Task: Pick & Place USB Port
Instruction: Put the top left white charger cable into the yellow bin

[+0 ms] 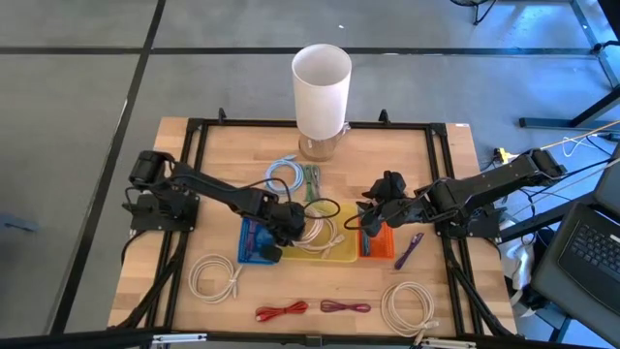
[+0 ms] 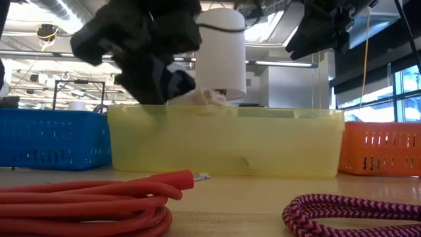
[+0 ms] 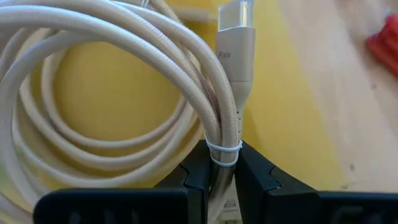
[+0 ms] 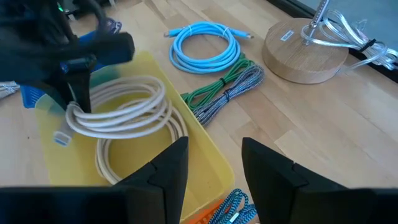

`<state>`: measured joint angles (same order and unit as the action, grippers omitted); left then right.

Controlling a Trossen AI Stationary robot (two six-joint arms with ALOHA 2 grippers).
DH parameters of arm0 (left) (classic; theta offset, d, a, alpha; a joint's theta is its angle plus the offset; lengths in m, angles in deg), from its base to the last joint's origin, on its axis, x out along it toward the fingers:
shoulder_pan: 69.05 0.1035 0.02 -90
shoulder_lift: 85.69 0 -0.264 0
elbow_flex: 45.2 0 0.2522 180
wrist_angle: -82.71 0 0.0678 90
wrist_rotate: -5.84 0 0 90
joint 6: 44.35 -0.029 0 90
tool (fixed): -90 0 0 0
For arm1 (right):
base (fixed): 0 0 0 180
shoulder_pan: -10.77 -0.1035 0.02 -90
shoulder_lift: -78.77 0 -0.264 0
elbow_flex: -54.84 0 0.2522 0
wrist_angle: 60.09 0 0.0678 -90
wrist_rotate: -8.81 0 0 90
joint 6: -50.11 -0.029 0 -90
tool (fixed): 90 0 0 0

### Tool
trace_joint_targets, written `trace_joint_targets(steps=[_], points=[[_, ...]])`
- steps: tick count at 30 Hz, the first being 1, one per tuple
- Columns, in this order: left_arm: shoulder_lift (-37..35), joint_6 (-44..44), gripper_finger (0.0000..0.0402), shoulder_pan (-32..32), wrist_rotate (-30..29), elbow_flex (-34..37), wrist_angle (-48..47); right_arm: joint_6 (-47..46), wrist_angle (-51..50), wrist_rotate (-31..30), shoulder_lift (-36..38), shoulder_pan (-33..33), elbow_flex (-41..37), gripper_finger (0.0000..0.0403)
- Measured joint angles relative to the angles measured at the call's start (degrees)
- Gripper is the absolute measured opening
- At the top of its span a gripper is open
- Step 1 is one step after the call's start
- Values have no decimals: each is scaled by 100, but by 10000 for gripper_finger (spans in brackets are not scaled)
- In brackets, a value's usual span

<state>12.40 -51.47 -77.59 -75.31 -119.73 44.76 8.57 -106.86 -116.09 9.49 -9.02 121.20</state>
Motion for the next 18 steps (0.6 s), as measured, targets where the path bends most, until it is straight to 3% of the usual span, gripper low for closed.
trace_joint_targets(steps=[15,18], points=[[543,-294,38,0,-169,-9,37,0,-2,0,0,0,0,153],[507,-316,64,0,-244,-5,15,-10,-1,2,0,0,0,153]])
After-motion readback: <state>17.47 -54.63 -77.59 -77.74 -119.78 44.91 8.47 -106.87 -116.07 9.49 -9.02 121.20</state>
